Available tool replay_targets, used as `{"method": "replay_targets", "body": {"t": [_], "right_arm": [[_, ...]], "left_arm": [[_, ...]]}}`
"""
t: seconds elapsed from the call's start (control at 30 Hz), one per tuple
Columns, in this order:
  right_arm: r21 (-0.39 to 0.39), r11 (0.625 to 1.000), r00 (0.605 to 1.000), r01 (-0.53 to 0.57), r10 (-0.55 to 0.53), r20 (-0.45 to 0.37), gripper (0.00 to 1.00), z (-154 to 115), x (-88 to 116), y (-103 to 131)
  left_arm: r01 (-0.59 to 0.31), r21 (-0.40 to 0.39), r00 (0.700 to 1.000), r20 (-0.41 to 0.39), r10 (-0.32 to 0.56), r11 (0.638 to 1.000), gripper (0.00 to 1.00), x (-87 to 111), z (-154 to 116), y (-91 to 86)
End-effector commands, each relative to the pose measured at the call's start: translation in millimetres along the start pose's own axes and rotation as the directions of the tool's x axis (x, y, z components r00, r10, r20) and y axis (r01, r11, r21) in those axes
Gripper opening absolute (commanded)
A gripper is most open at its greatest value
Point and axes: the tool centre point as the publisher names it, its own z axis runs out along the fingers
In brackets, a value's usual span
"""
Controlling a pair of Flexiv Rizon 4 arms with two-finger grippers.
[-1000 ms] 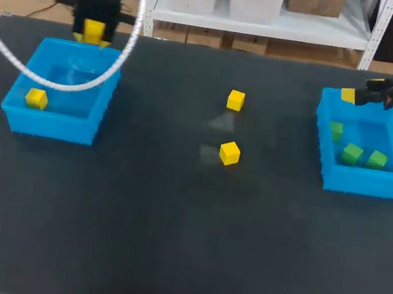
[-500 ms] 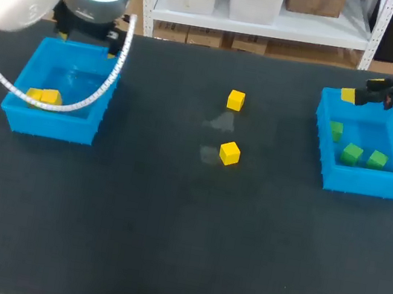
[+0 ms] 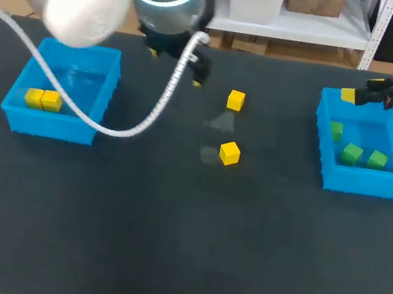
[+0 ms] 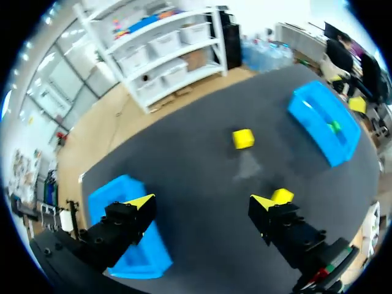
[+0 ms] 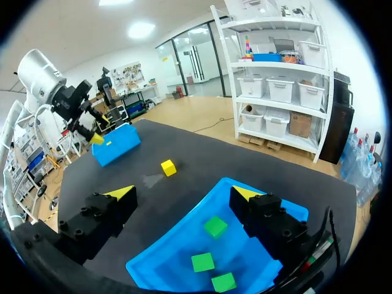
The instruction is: Put the green cubes in the right bin and the yellow cubes in the left bin.
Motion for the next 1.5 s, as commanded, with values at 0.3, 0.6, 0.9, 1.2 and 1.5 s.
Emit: {"method": "replay_targets", "body": {"t": [0.3, 0.6, 0.9, 1.2, 1.5], "right_arm": [[-0.001, 1.000, 1.000, 0.001, -0.001, 0.001, 1.00, -1.0, 0.4, 0.2], [-0.001, 1.000, 1.000, 0.001, -0.001, 0.001, 1.00, -1.0, 0.4, 0.2], [-0.001, 1.000, 1.000, 0.001, -0.001, 0.001, 1.00, -1.0, 0.4, 0.2], [-0.001, 1.000, 1.000, 0.001, -0.001, 0.001, 1.00, -1.0, 0.4, 0.2], [-0.001, 1.000, 1.000, 0.001, -0.001, 0.001, 1.00, -1.0, 0.4, 0.2]], "left_arm": [[0.007, 0.031, 0.991, -0.134, -0.003, 0.999, 1.00, -60.1, 79.1, -73.1], [0.021, 0.008, 0.985, -0.170, -0.020, 1.000, 1.00, -76.8, 123.0, -78.1], [0.004, -0.027, 0.976, -0.217, -0.010, 1.000, 1.00, -78.4, 155.5, -71.4], [0.009, -0.065, 0.972, -0.234, -0.024, 0.998, 0.05, -76.1, 175.8, -63.0], [0.025, -0.030, 0.976, -0.217, -0.031, 0.999, 0.00, -69.8, 169.0, -61.8]]}}
